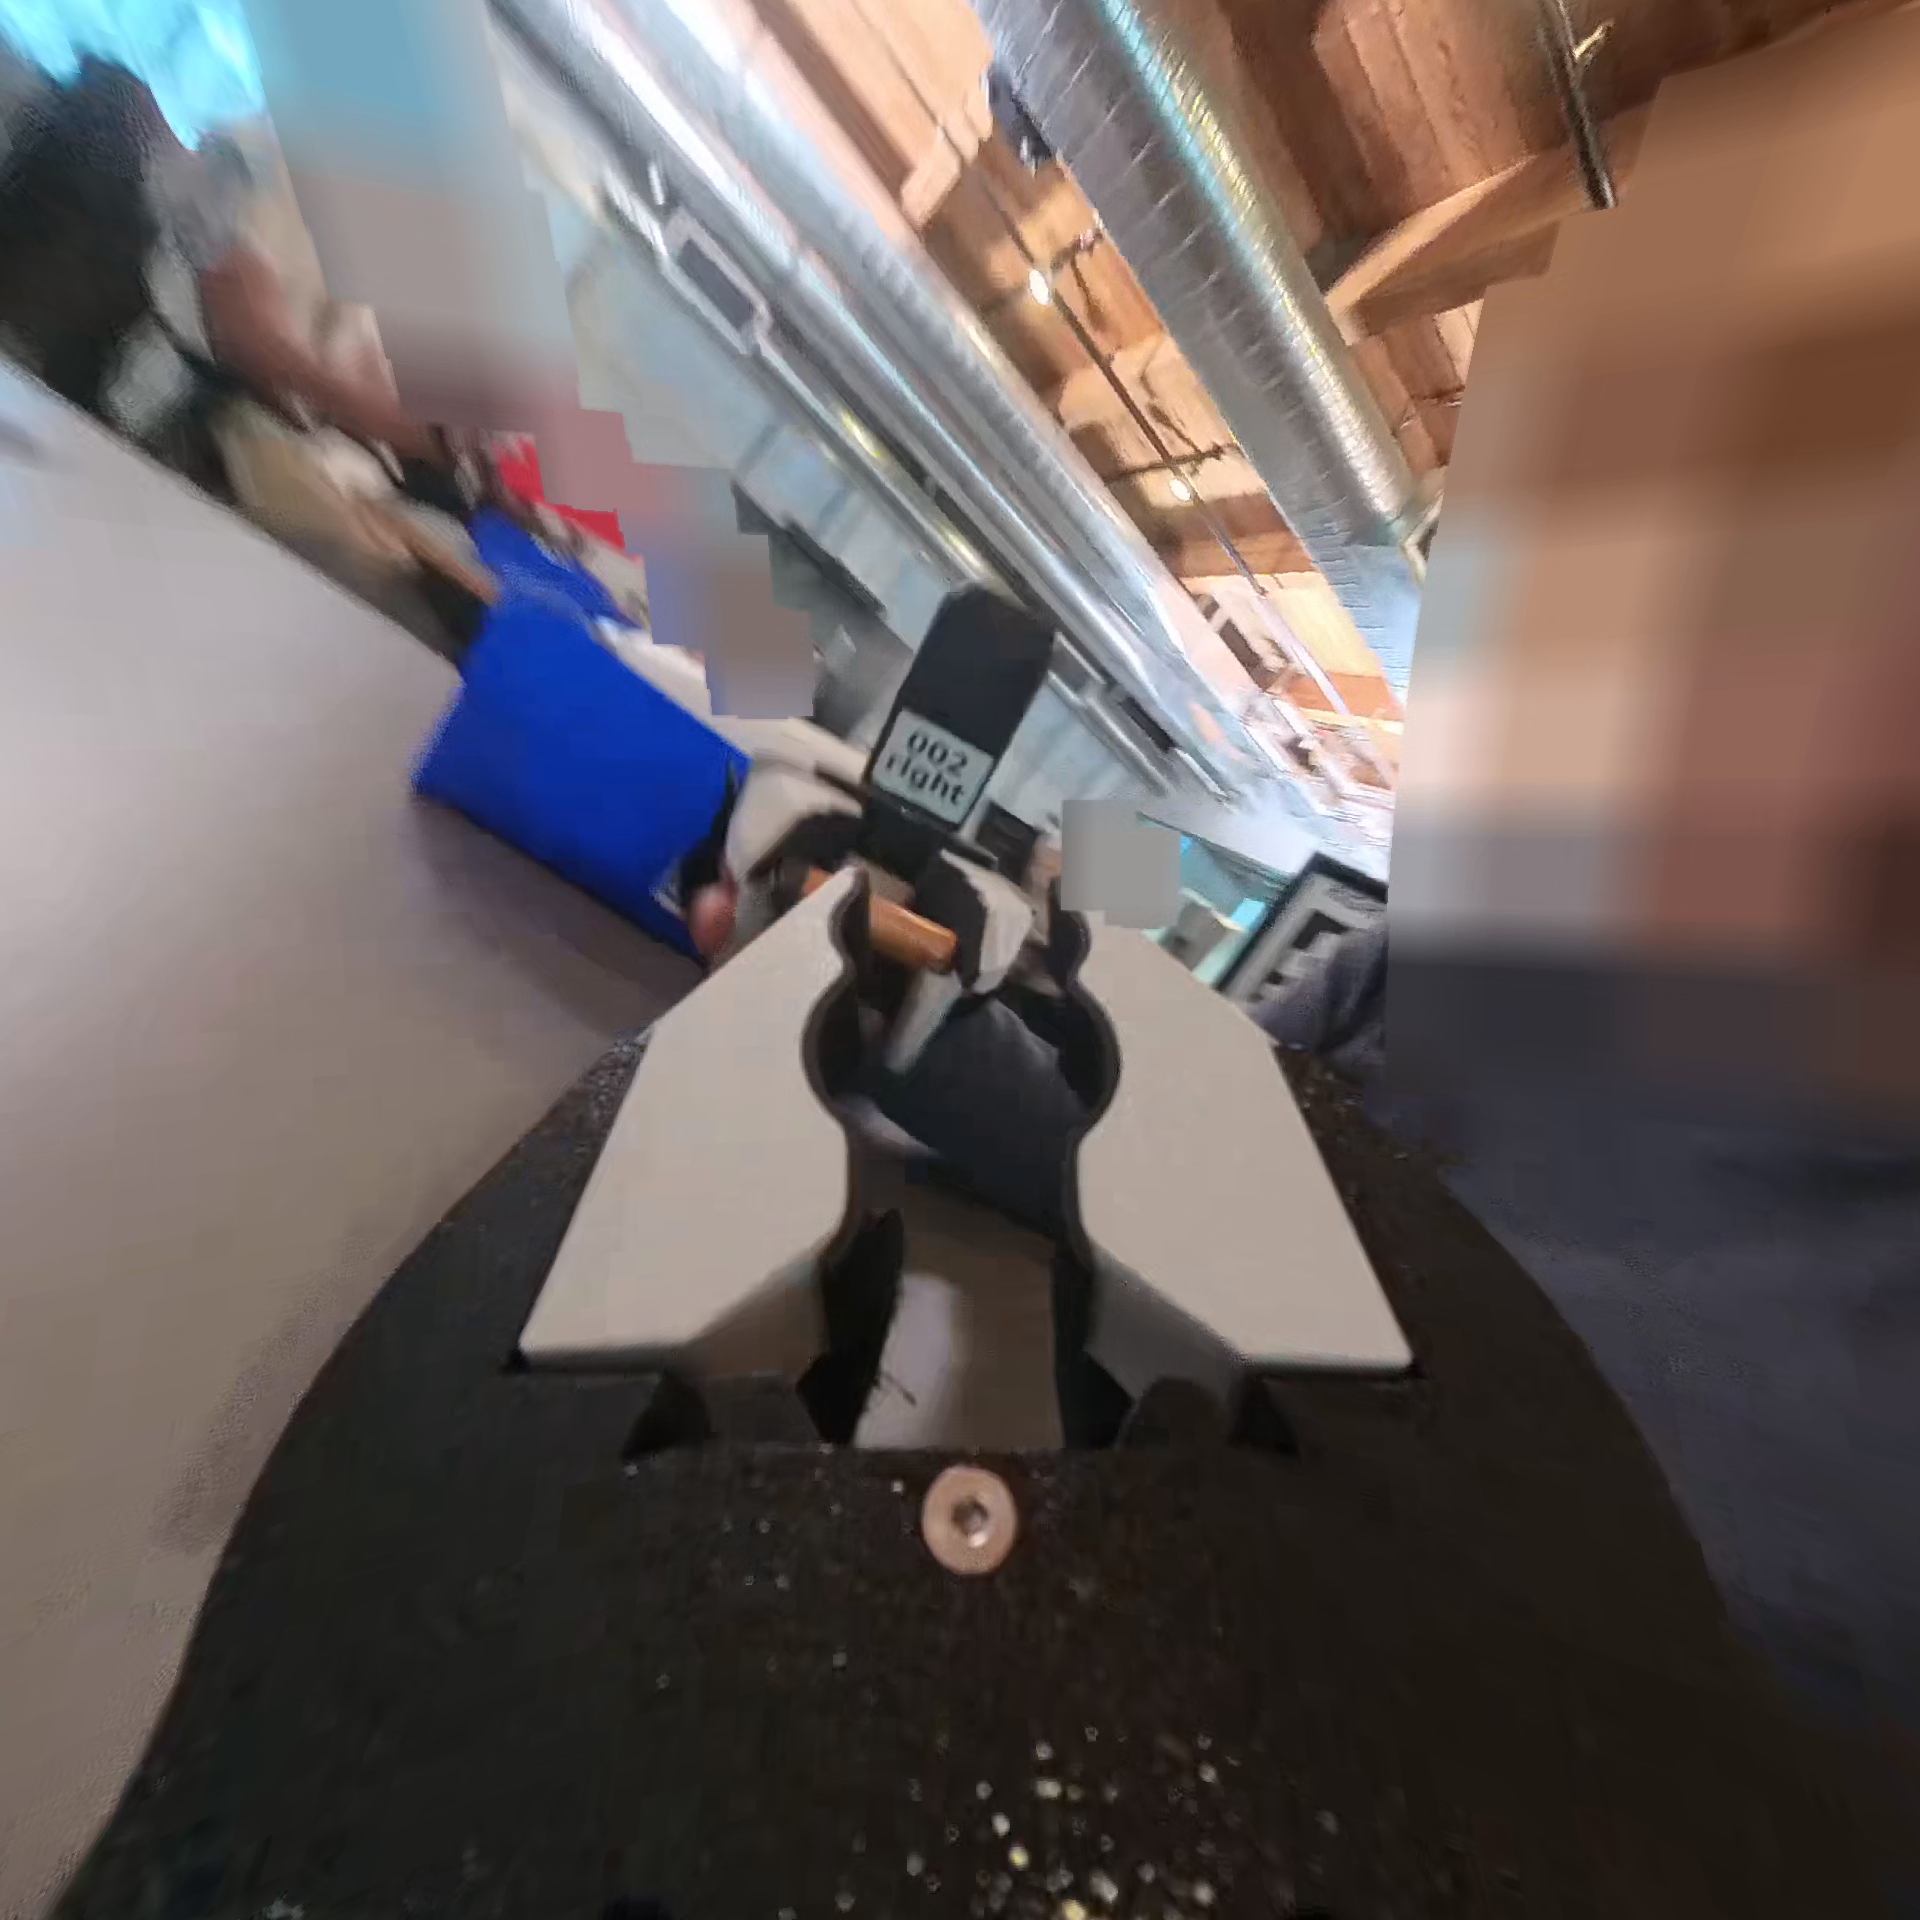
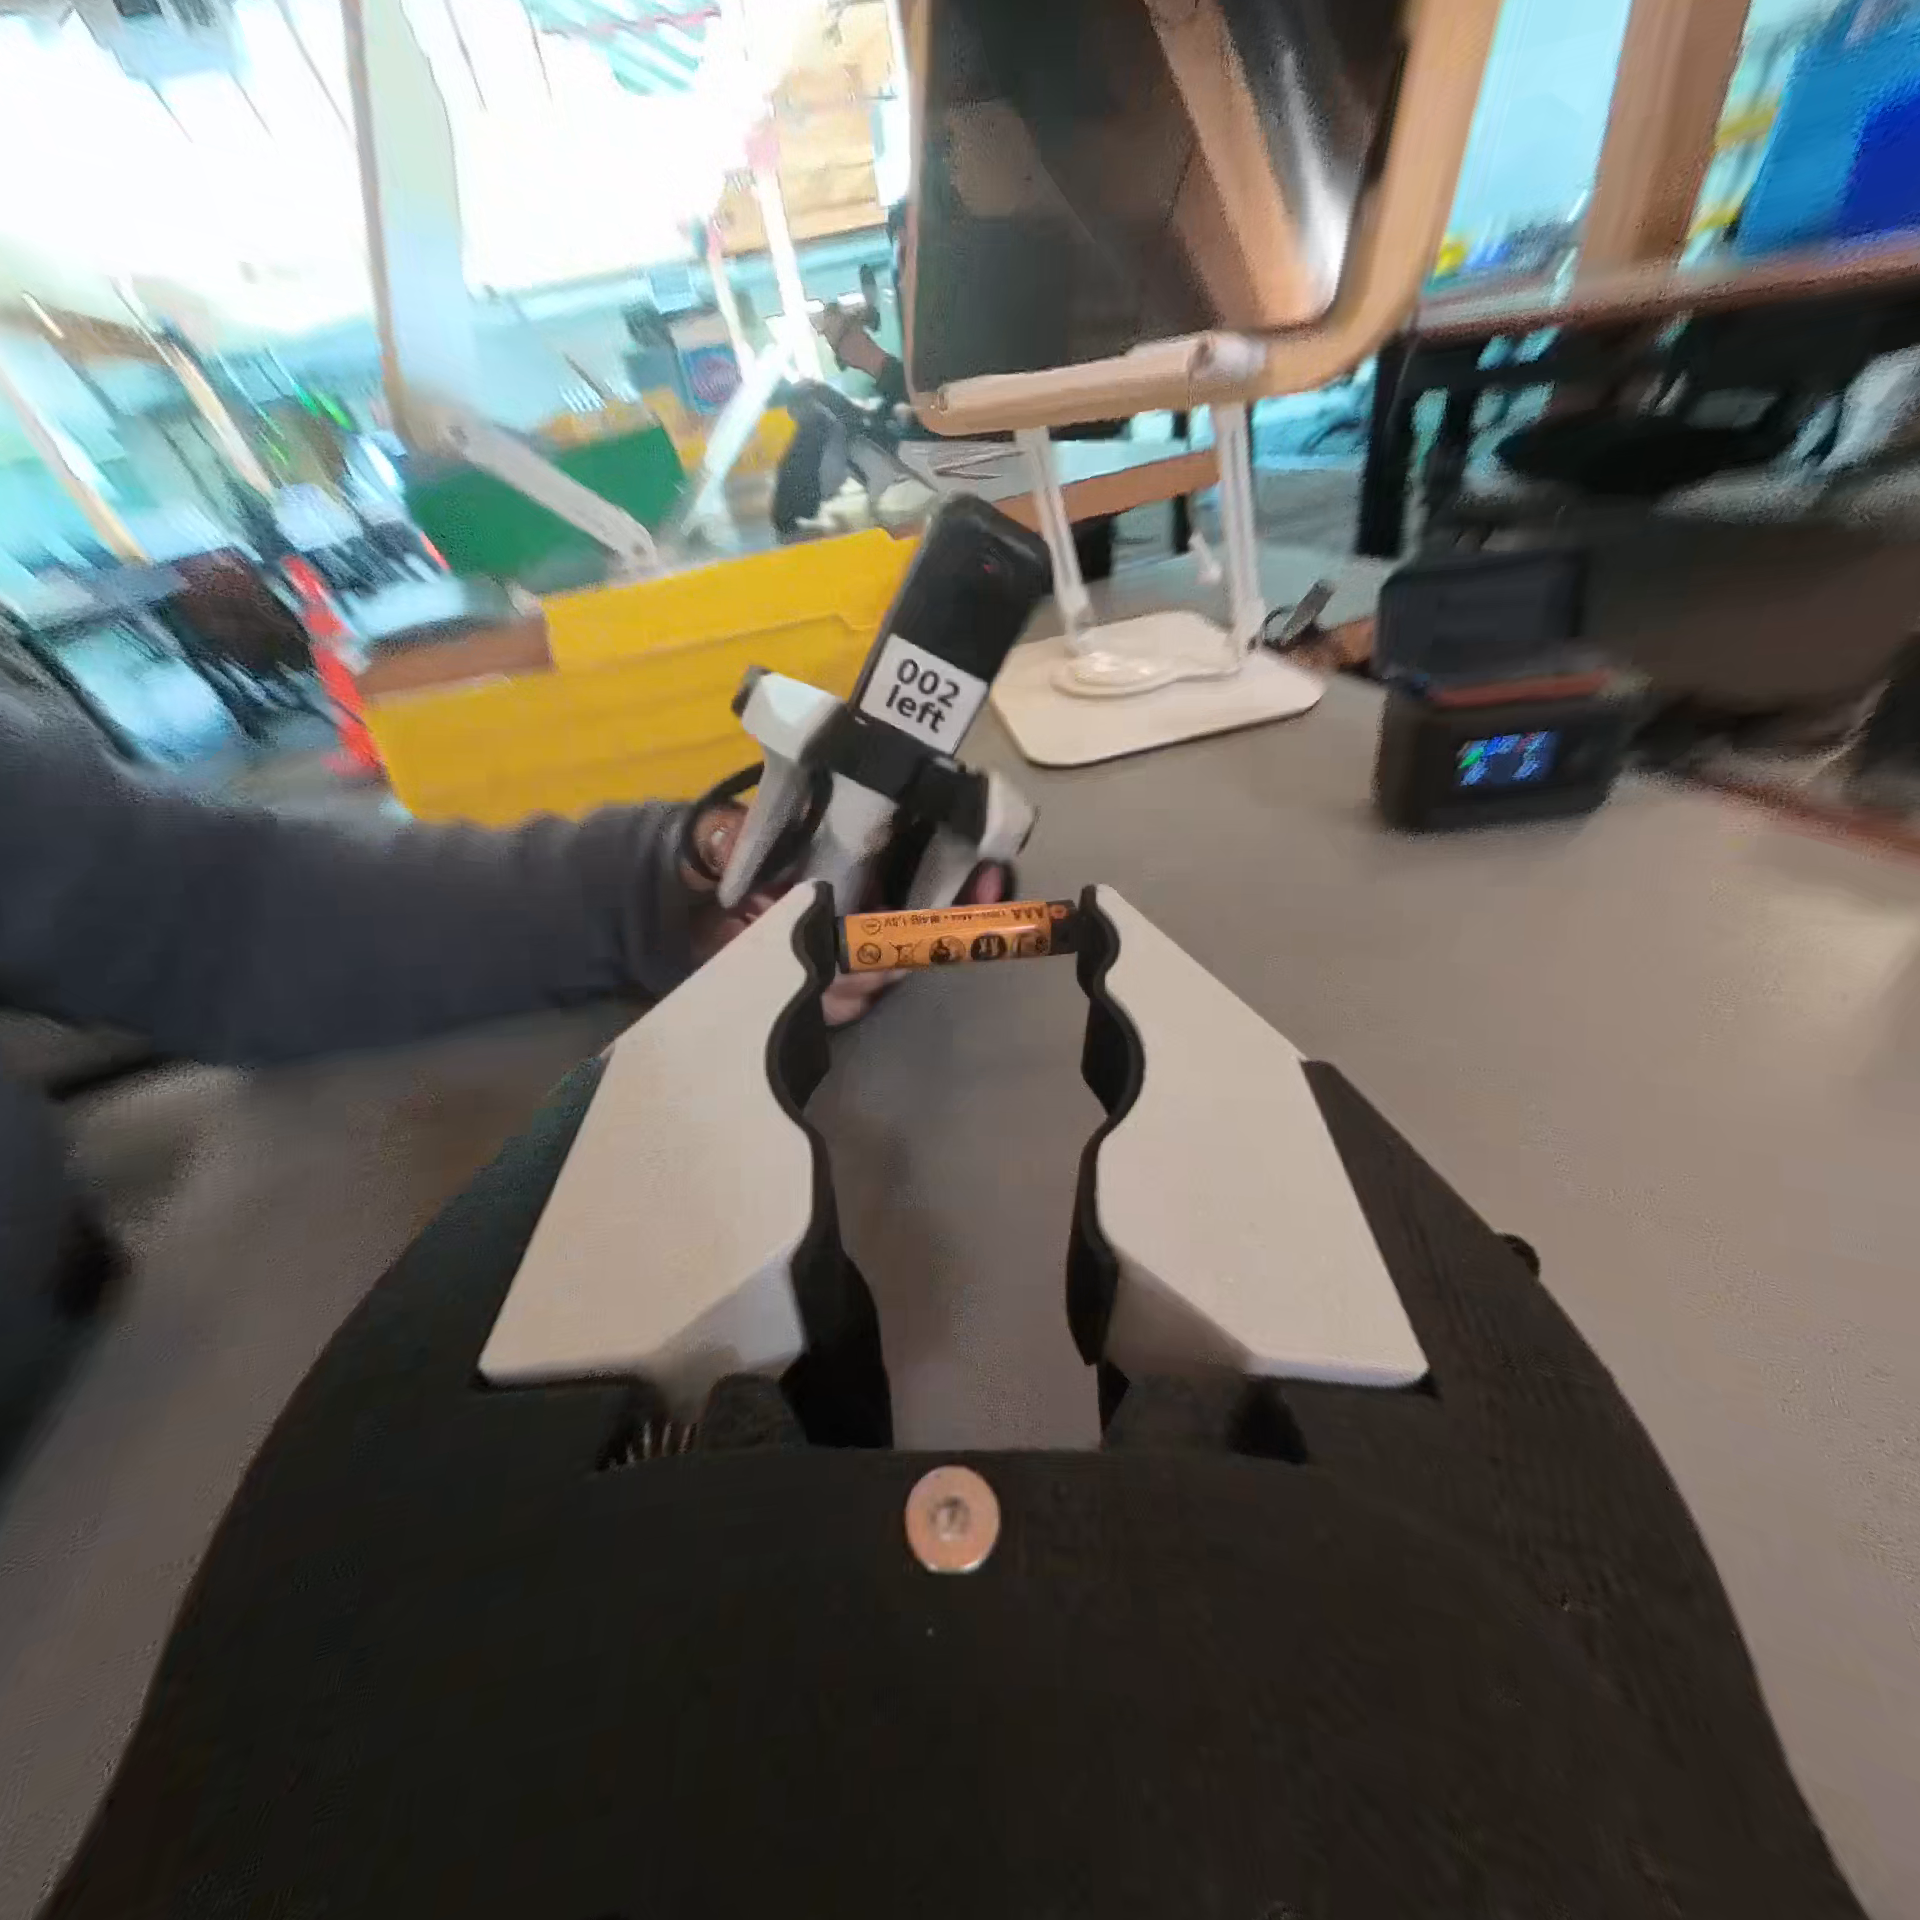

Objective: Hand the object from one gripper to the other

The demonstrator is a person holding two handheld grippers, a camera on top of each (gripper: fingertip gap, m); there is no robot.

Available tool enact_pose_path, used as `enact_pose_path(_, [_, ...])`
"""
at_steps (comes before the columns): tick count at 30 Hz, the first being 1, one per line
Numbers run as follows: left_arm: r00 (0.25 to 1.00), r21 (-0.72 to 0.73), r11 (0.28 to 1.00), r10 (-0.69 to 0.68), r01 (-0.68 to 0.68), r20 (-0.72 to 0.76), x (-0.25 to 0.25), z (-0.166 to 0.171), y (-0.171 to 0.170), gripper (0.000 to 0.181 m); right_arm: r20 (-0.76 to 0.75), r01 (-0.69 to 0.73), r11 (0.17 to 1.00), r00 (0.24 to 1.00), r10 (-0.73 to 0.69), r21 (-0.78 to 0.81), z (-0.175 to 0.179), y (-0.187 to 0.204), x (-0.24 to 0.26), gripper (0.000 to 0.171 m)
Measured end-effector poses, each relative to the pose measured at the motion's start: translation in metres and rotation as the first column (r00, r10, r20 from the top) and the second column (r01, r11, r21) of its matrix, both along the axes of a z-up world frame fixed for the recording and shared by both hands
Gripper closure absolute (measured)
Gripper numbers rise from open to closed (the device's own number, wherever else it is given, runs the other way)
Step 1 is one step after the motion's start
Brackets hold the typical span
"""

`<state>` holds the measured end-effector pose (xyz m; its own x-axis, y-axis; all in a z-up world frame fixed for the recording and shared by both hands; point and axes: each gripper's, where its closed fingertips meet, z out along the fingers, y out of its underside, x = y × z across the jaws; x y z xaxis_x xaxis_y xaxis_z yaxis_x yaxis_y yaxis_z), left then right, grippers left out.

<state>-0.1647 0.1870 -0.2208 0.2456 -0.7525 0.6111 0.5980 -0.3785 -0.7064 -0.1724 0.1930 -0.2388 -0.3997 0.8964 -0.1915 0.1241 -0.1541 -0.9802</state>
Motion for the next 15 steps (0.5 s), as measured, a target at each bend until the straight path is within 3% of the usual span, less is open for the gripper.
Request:
enact_pose_path(2, [0.979, 0.171, 0.97, 0.189, -0.174, -0.079, -0.011, 0.01, 0.001, 0.145, 0.049, -0.048, 0.98, 0.997, 0.059, -0.194, 0.001, 0.002, 0.002, 0.126])
enact_pose_path(5, [0.834, 0.358, 0.868, 0.458, -0.345, -0.308, -0.015, 0.003, 0.006, 0.13, 0.087, -0.126, 0.904, 0.981, 0.176, -0.409, 0.002, -0.002, 0.005, 0.126])
enact_pose_path(7, [0.76, 0.422, 0.847, 0.498, -0.322, -0.419, -0.004, -0.004, 0.006, 0.123, 0.081, -0.152, 0.859, 0.973, 0.218, -0.489, 0.002, -0.004, 0.005, 0.126])
enact_pose_path(10, [0.648, 0.527, 0.812, 0.546, -0.253, -0.531, 0.014, -0.014, 0.005, 0.125, 0.146, -0.138, 0.873, 0.962, 0.231, -0.467, -0.012, -0.007, 0.003, 0.126])
enact_pose_path(15, [0.293, 0.664, 0.746, 0.649, -0.059, -0.702, 0.032, -0.049, 0.011, 0.14, 0.164, -0.169, 0.854, 0.945, 0.282, -0.492, -0.014, -0.016, 0.004, 0.126])
